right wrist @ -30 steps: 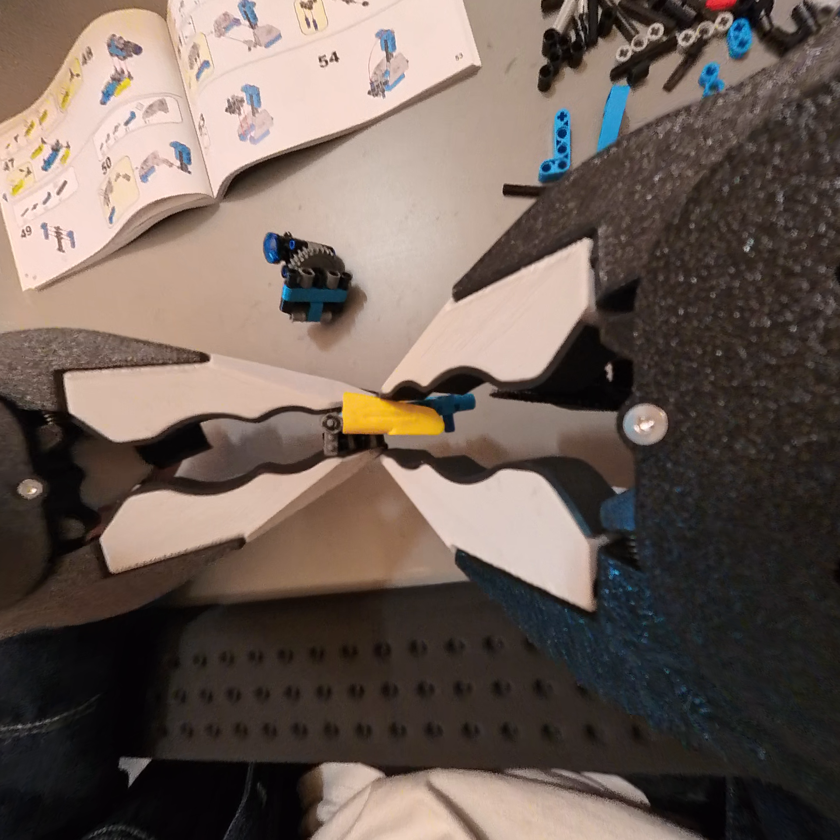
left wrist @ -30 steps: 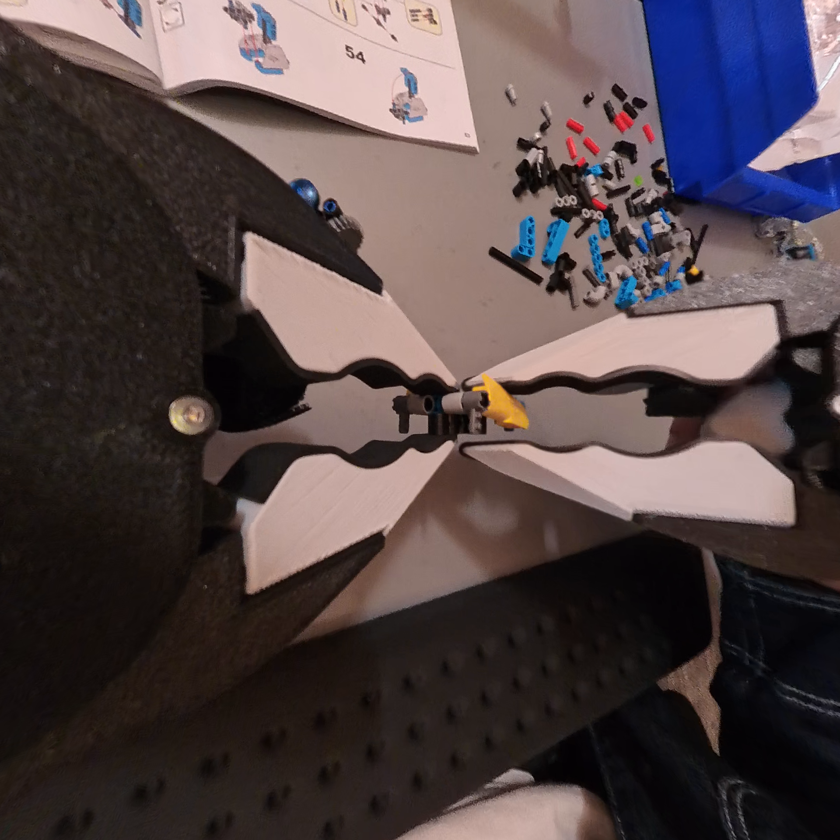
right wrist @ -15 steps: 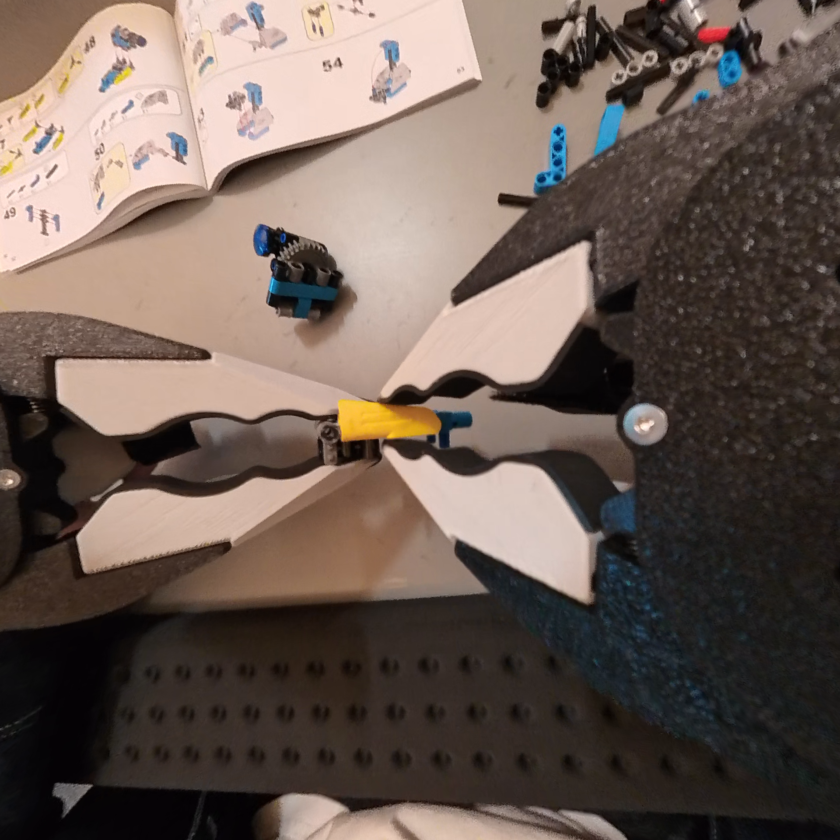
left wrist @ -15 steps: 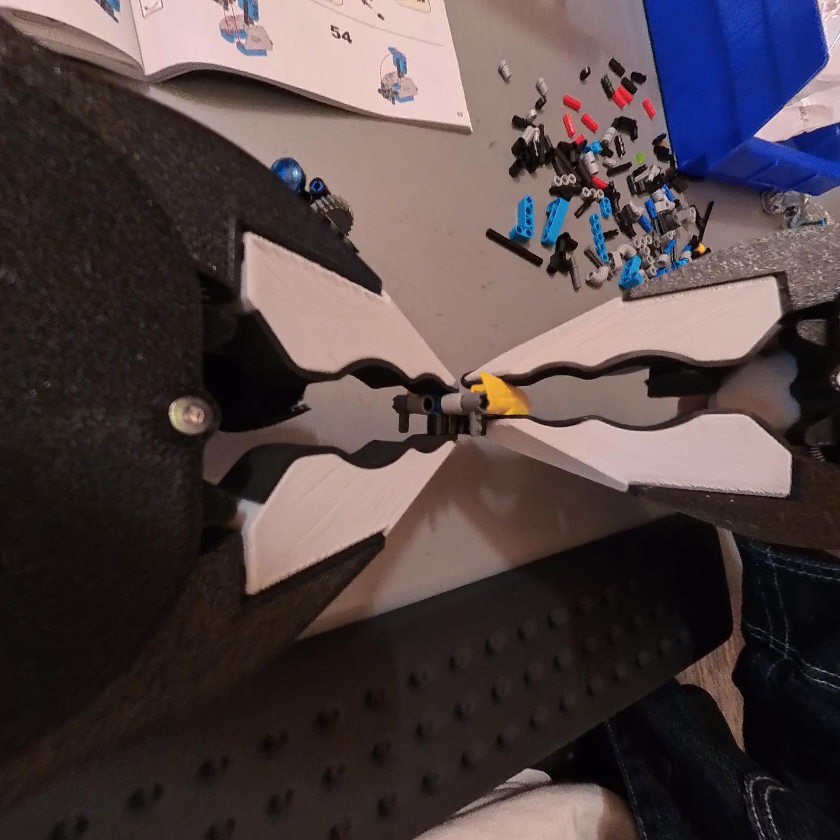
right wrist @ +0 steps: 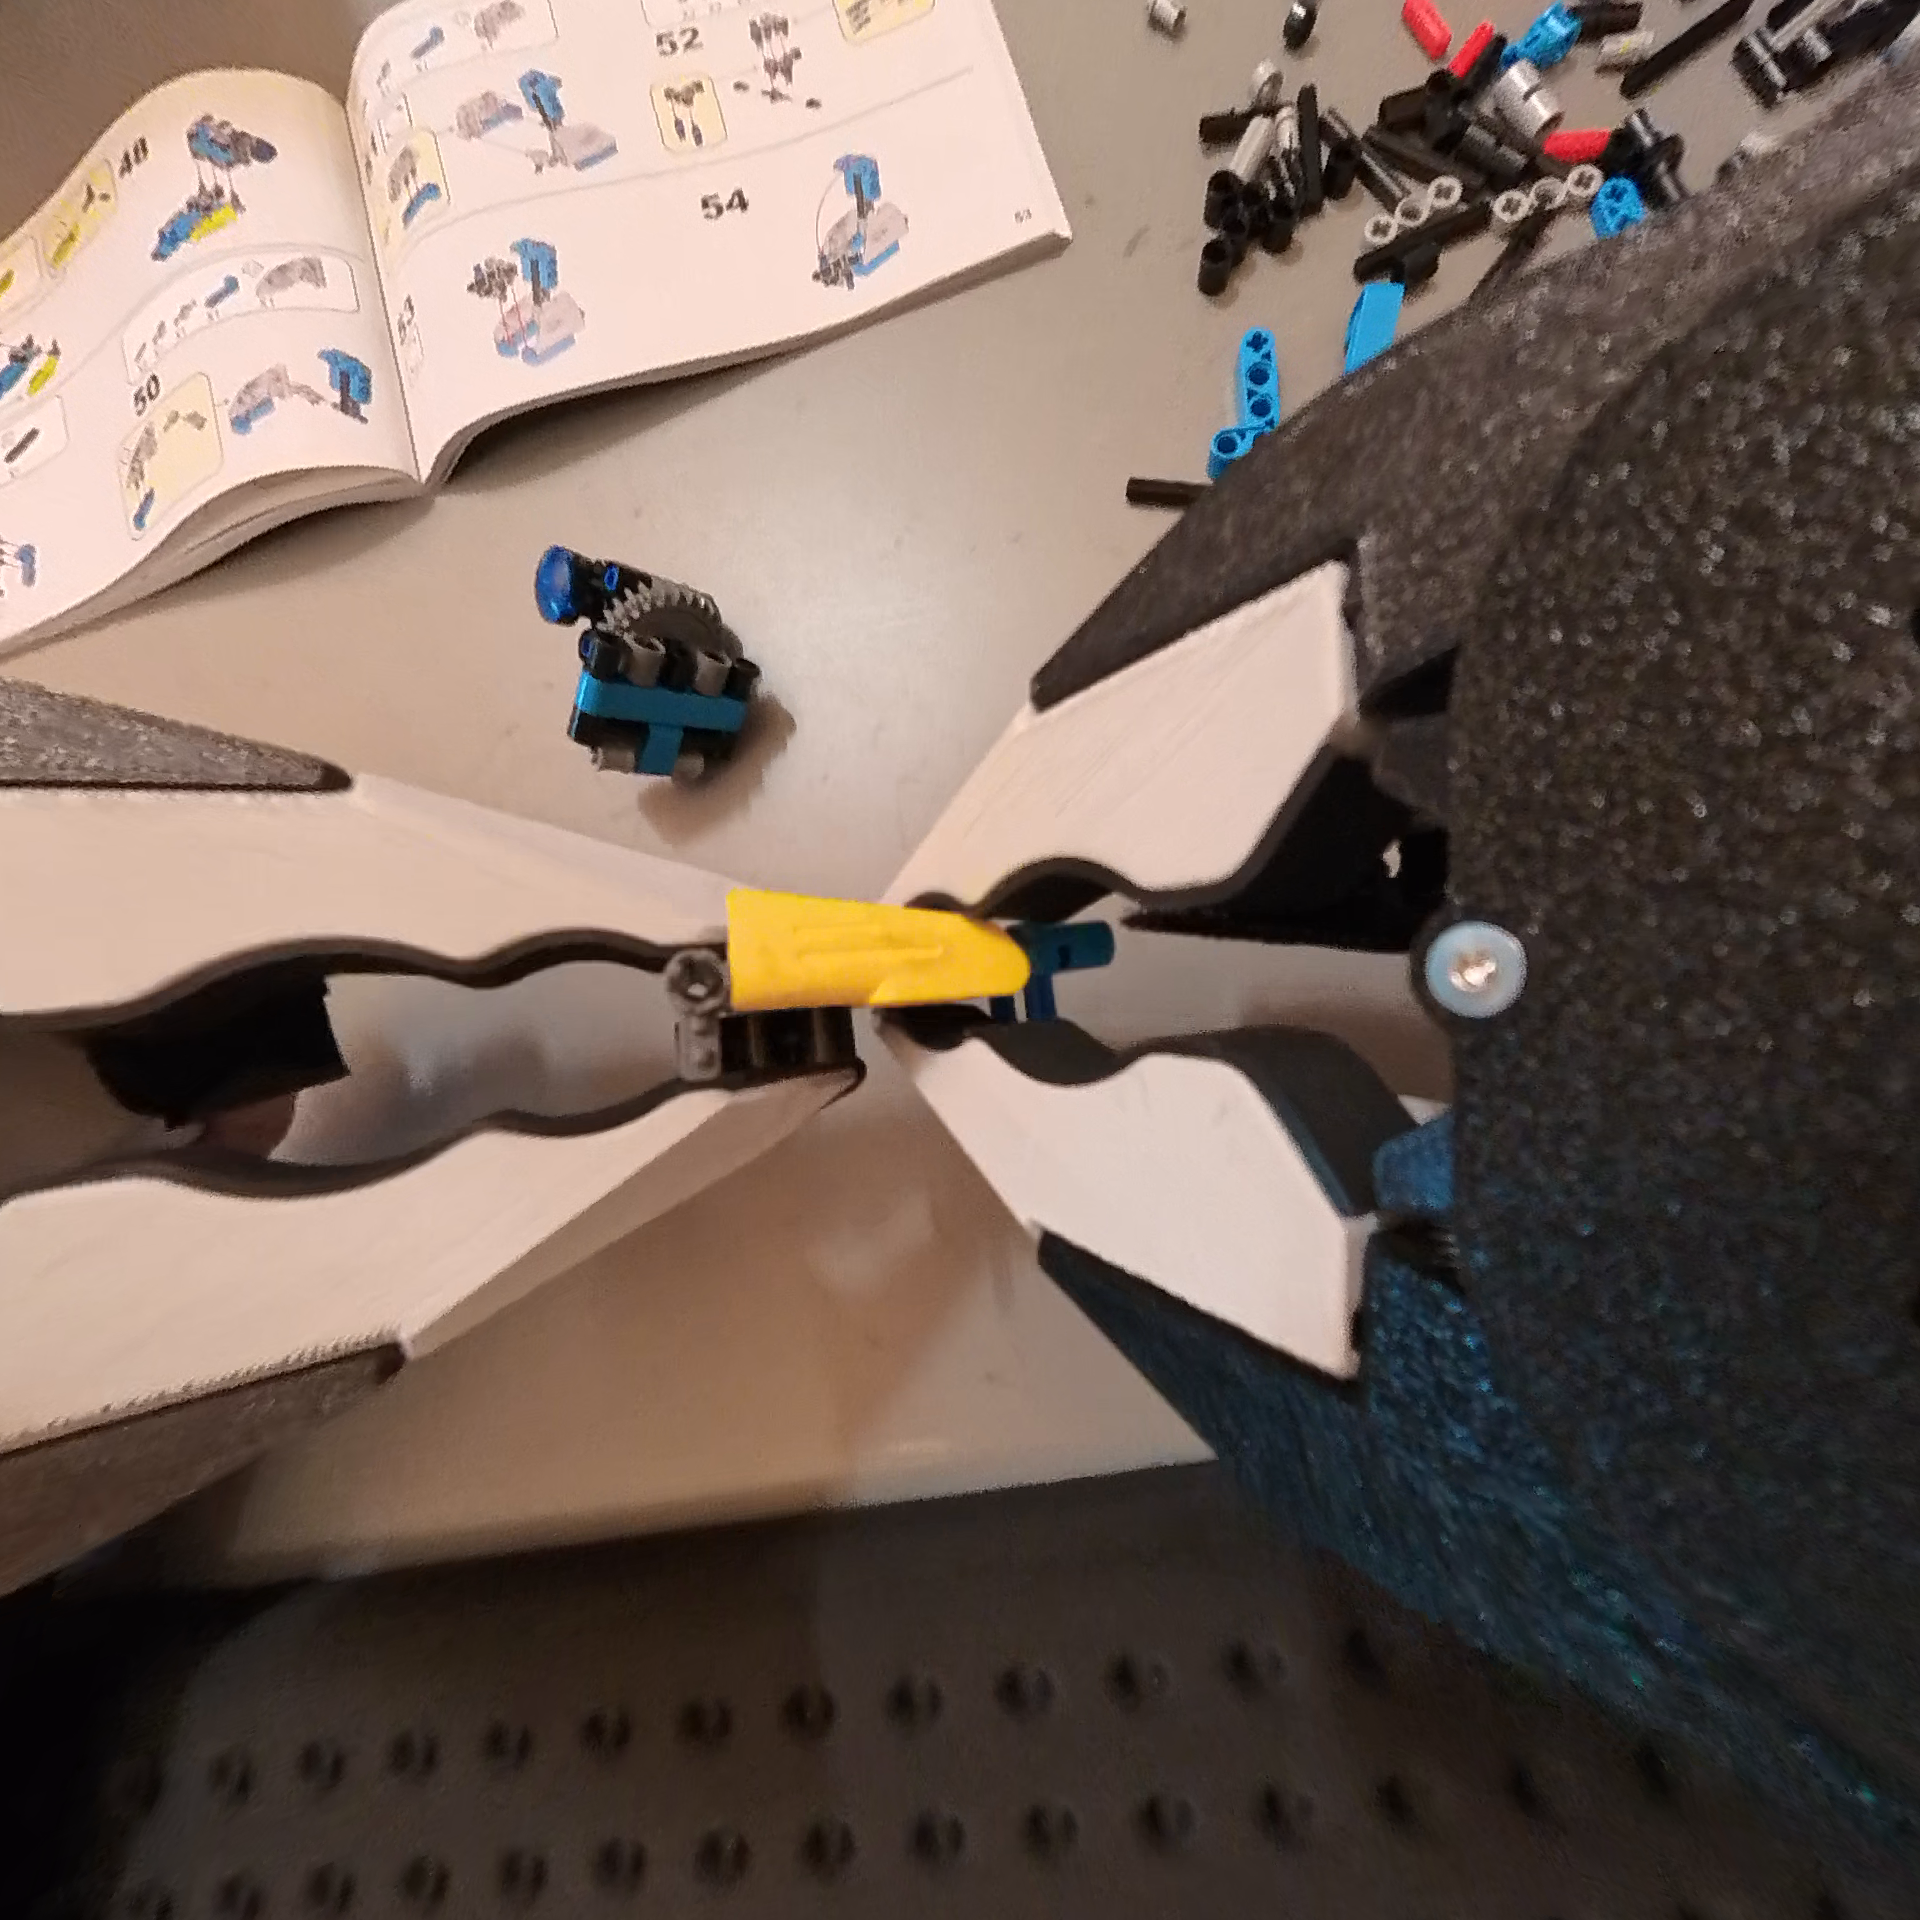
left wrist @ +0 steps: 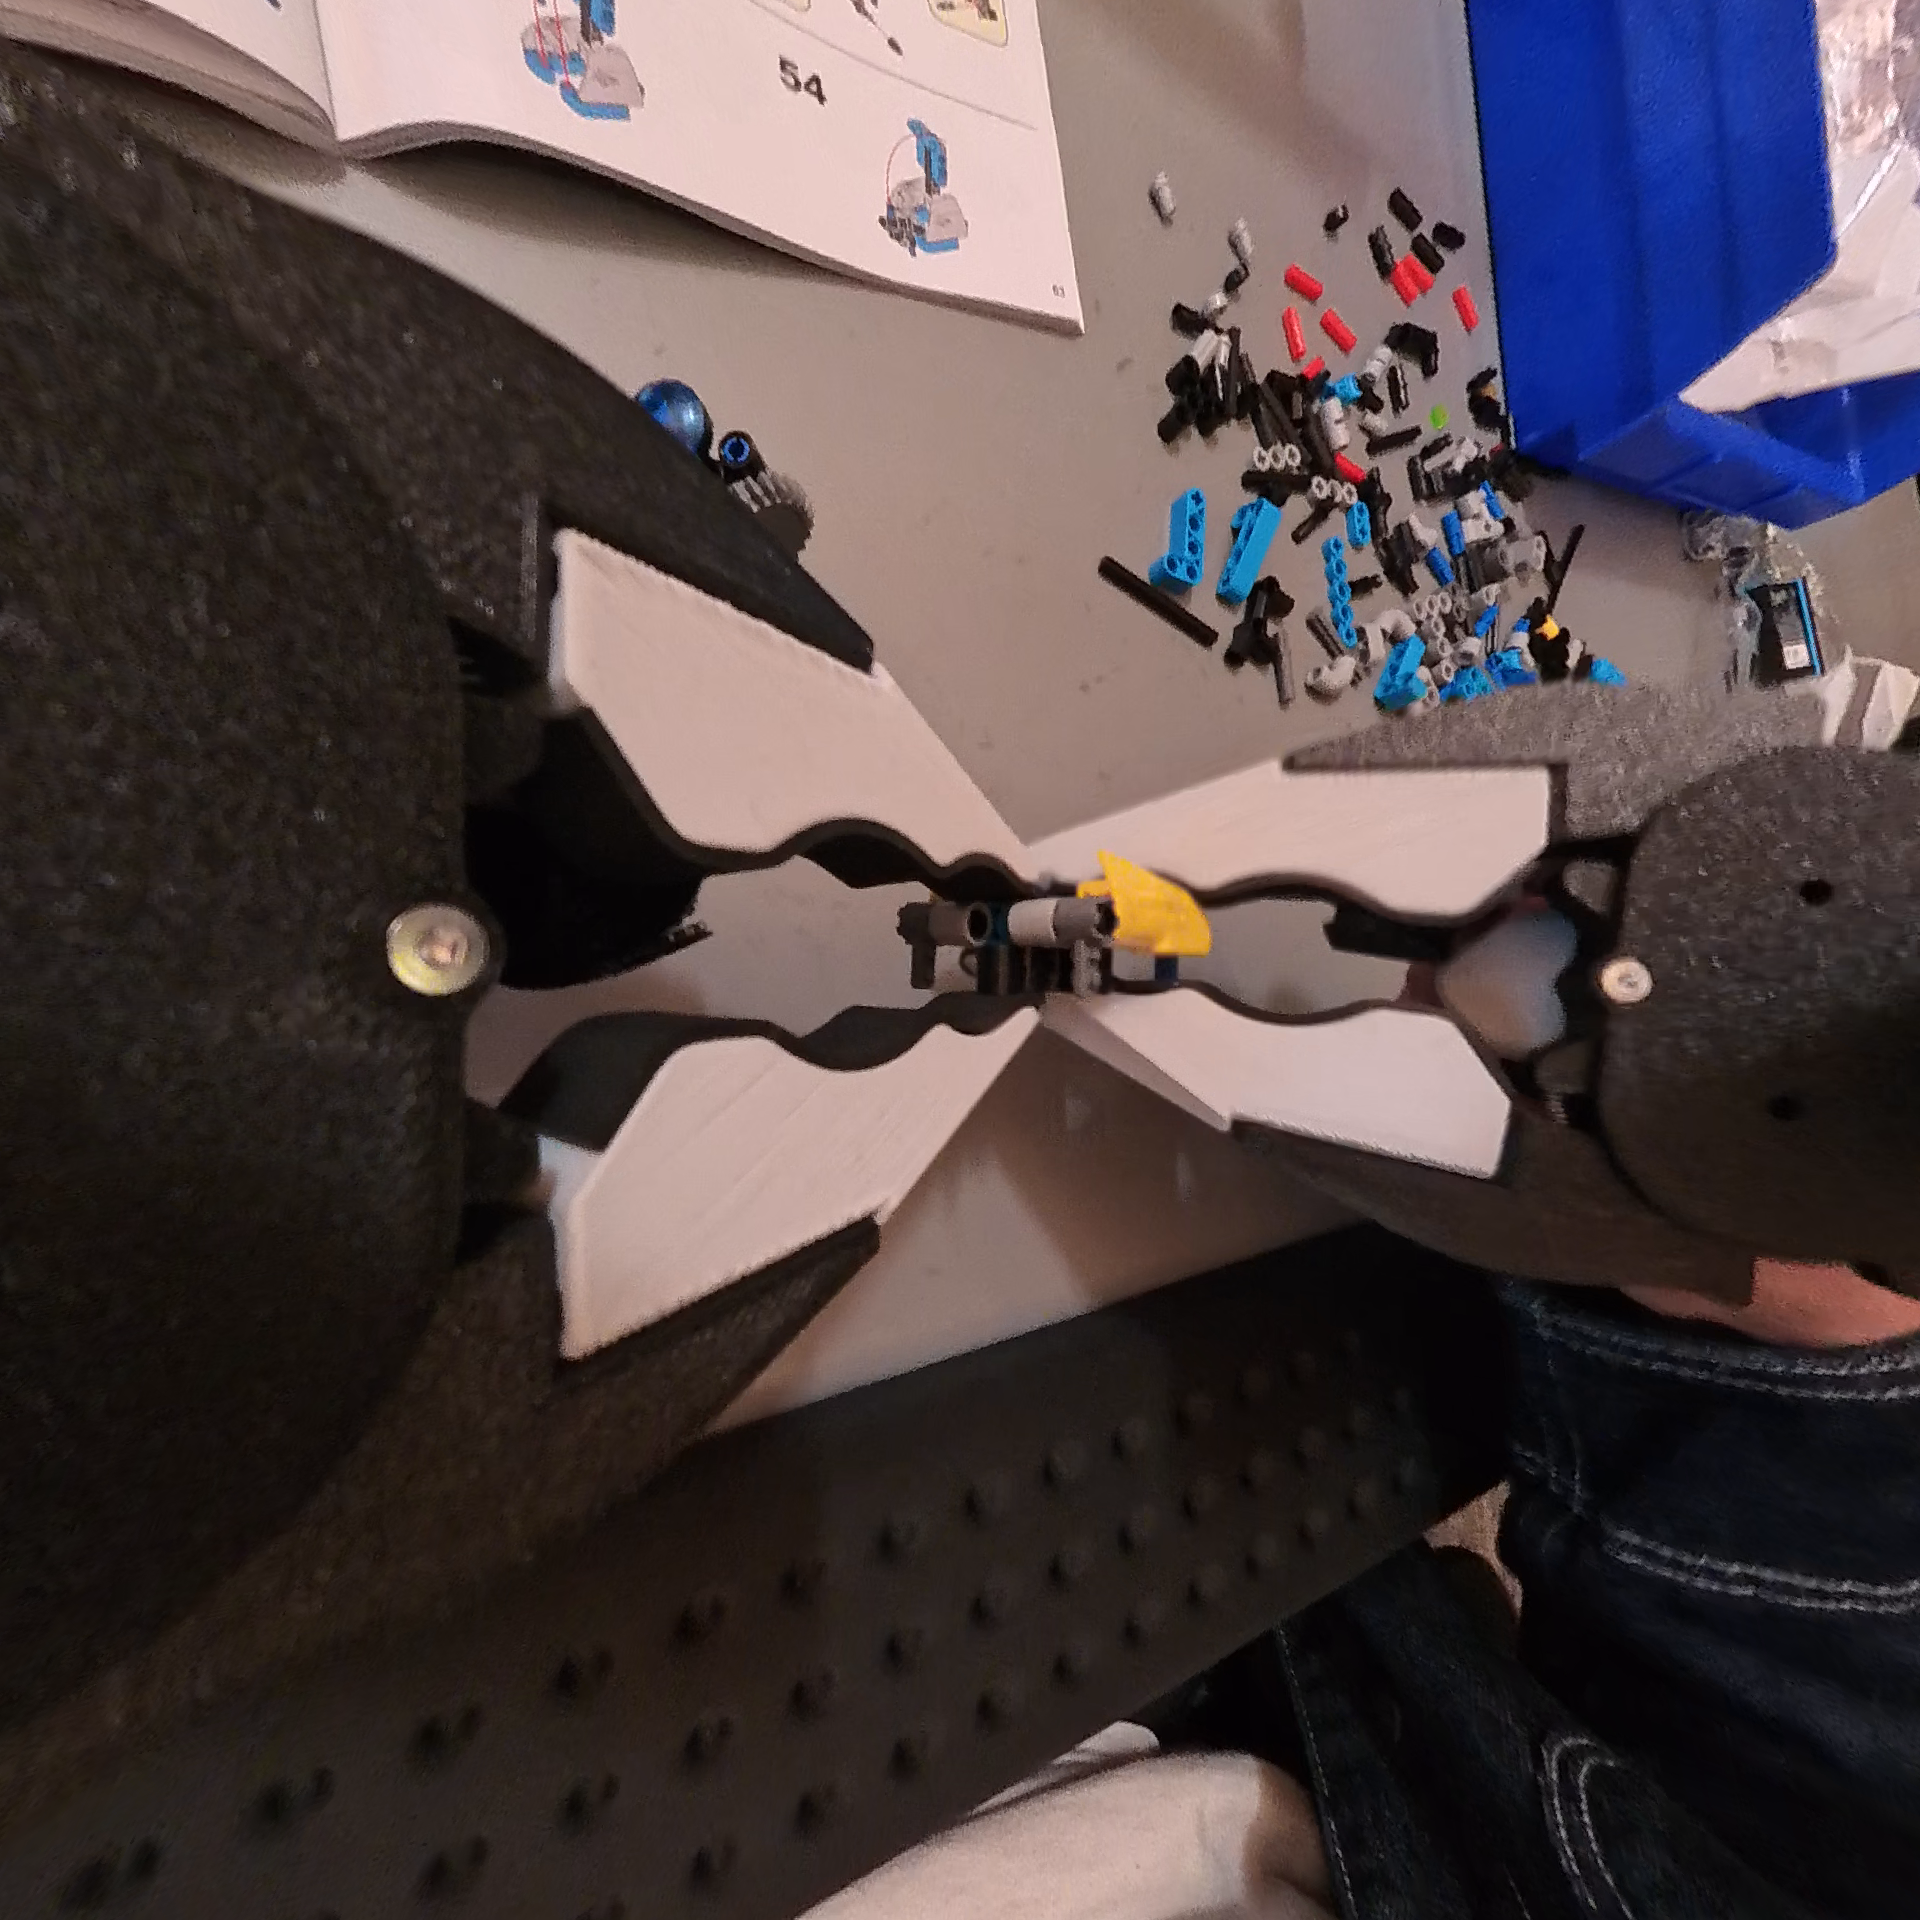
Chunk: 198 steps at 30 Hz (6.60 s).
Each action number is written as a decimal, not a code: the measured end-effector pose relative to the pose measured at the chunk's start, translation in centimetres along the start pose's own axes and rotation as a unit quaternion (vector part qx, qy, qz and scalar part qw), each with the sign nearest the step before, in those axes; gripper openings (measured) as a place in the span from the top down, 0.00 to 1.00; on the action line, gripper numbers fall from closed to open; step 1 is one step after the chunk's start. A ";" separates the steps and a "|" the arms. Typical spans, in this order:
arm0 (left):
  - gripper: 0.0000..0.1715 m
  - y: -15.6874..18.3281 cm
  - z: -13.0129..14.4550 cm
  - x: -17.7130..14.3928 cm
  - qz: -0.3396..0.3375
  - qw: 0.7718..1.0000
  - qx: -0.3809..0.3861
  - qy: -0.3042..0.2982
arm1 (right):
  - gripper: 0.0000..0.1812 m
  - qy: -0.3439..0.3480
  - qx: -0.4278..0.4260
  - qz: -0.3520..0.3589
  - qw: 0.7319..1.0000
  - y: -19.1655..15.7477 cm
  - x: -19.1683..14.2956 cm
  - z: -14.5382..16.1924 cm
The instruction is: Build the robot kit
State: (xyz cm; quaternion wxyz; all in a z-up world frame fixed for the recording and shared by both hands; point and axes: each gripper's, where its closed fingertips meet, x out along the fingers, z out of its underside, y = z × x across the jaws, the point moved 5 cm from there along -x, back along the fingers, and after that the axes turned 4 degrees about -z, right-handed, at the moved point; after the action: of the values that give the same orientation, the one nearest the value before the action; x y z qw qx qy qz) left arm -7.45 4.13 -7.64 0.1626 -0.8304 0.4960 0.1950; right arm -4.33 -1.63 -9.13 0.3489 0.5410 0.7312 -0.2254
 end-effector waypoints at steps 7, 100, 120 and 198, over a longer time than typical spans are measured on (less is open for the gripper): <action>0.90 1.3 0.2 0.1 0.034 0.999 0.021 -0.010 | 0.94 -0.015 -0.002 -0.071 0.997 -1.4 0.0 0.4; 0.96 -5.2 4.5 -1.5 -0.340 0.928 -0.093 -0.118 | 0.92 0.071 0.329 0.001 0.942 7.8 4.2 -1.9; 0.97 -5.5 4.5 -1.3 -0.320 0.926 -0.181 -0.086 | 0.93 0.081 0.360 -0.008 0.929 7.7 4.0 -1.6; 0.97 -6.0 4.6 -1.6 -0.280 0.937 -0.195 -0.081 | 0.91 0.066 0.129 0.063 0.987 7.3 3.9 -1.9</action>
State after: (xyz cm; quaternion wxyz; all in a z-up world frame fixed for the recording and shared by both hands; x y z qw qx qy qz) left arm -3.59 10.23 -10.40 0.0850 -0.9324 0.1813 0.3009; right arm 1.39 4.48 -10.51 0.2405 0.6401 0.6820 -0.2594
